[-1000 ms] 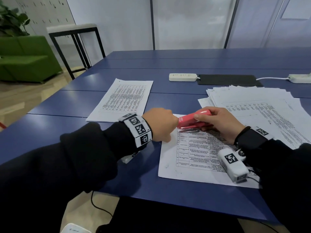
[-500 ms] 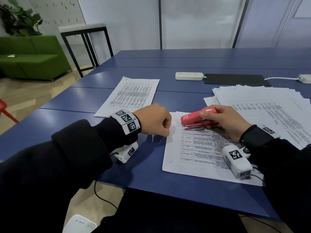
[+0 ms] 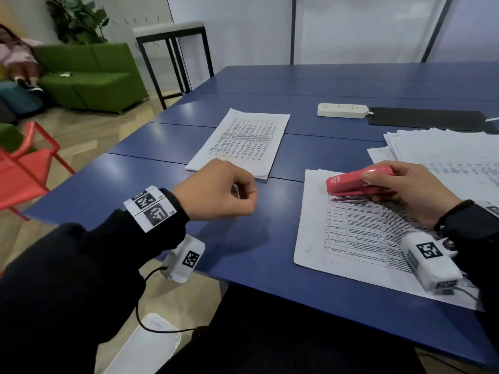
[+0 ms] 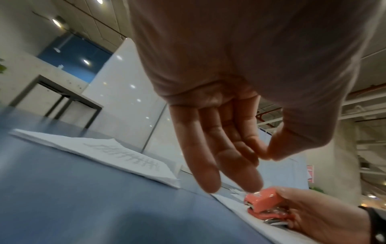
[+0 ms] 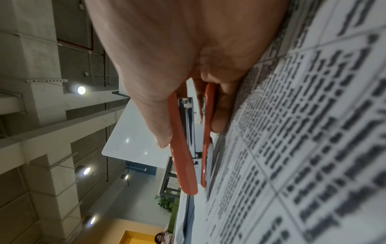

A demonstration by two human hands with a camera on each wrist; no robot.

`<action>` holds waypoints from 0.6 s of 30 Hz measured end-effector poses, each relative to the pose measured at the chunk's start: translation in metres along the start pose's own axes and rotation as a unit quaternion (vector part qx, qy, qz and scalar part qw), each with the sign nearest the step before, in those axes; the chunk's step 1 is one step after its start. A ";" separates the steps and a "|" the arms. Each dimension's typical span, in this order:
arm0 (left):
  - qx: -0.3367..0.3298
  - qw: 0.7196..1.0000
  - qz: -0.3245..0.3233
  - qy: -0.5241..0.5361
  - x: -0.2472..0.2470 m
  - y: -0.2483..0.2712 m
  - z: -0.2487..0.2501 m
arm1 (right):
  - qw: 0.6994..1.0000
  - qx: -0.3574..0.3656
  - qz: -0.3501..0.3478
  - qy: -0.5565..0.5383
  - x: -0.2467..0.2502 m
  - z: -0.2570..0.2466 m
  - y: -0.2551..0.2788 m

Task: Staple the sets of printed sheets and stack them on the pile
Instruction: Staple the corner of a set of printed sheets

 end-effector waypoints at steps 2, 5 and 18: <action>0.024 1.000 0.003 -0.015 -0.001 0.006 -0.014 | 1.000 -0.008 0.001 -0.003 0.000 0.001 -0.002; 0.028 0.999 -0.012 -0.035 -0.008 0.007 -0.022 | 1.000 -0.005 0.004 -0.002 -0.003 -0.001 0.000; -0.066 0.976 -0.085 -0.189 -0.059 -0.055 0.041 | 1.000 0.000 0.013 -0.009 -0.006 -0.005 0.004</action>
Point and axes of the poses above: each hand's wrist, its own y-axis away from the middle knuckle, its own x-axis out of the back of the hand, z = x × y, the point moved 4 cm from there along -y, towards the middle knuckle, and after that the axes turned 2 degrees about x, right-handed, at the moved point
